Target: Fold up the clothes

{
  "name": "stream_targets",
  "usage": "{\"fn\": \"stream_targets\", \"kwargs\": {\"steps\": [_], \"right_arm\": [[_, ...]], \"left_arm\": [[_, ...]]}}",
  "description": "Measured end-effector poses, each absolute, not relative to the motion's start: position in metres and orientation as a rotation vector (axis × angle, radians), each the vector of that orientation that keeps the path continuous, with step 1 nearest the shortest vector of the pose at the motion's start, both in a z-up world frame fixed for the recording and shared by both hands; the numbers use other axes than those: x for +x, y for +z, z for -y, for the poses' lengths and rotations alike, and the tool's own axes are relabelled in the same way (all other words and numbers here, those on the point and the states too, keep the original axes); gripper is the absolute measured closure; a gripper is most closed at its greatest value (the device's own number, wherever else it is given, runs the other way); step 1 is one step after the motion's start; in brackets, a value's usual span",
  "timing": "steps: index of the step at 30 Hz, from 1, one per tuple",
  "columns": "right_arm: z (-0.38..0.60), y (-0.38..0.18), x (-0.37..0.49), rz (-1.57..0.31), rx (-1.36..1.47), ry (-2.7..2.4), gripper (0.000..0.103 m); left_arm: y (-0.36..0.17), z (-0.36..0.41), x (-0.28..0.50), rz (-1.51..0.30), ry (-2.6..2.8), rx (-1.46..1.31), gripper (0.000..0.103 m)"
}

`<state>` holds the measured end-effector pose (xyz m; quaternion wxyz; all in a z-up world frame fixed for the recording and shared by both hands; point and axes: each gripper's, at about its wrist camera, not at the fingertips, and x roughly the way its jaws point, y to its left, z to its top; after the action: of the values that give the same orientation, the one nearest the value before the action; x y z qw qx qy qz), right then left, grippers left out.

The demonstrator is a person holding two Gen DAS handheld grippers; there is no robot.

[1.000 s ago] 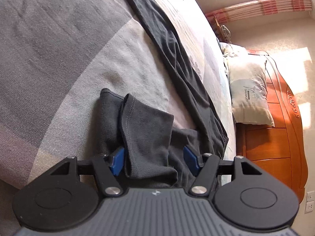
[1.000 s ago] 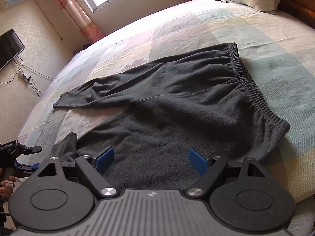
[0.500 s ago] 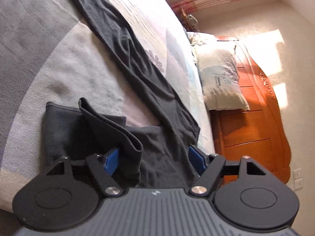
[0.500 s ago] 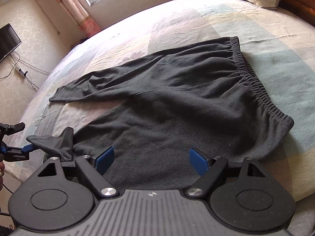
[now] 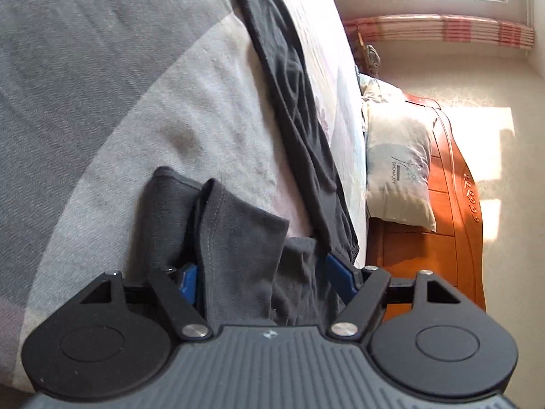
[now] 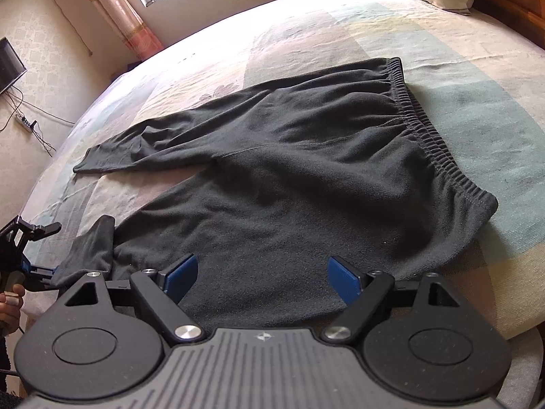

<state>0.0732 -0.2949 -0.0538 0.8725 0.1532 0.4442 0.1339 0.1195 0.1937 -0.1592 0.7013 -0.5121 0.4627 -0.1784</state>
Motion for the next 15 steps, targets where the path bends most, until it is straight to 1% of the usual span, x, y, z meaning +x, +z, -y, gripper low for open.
{"fn": "stream_targets", "kwargs": {"steps": [2,3,5,6,7,9,13,14,15], "right_arm": [[0.293,-0.055,0.074,-0.935,0.323,0.279,0.016],[0.292,-0.057,0.074,-0.940,0.322,0.280,0.016],[0.290,-0.059,0.075,-0.949,0.319,0.283,0.016],[0.289,-0.060,0.076,-0.954,0.317,0.284,0.016],[0.288,-0.061,0.077,-0.958,0.317,0.285,0.016],[0.285,-0.063,0.078,-0.963,0.318,0.289,0.016],[0.281,-0.061,0.077,-0.959,0.305,0.301,0.016],[0.281,-0.061,0.077,-0.960,0.304,0.298,0.016],[0.281,-0.062,0.077,-0.962,0.305,0.294,0.016]], "left_arm": [[-0.167,-0.192,0.123,-1.038,-0.428,-1.122,0.031],[-0.168,-0.195,0.121,-1.026,-0.447,-1.121,0.033],[-0.172,-0.199,0.120,-1.050,-0.423,-1.105,0.054],[-0.175,-0.202,0.120,-1.065,-0.405,-1.107,0.068],[-0.179,-0.204,0.120,-1.072,-0.397,-1.127,0.075],[-0.184,-0.206,0.118,-1.093,-0.375,-1.153,0.085],[-0.178,-0.196,0.119,-1.090,-0.370,-1.072,0.085],[-0.180,-0.196,0.118,-1.088,-0.368,-1.070,0.087],[-0.182,-0.196,0.117,-1.091,-0.359,-1.067,0.094]]}}
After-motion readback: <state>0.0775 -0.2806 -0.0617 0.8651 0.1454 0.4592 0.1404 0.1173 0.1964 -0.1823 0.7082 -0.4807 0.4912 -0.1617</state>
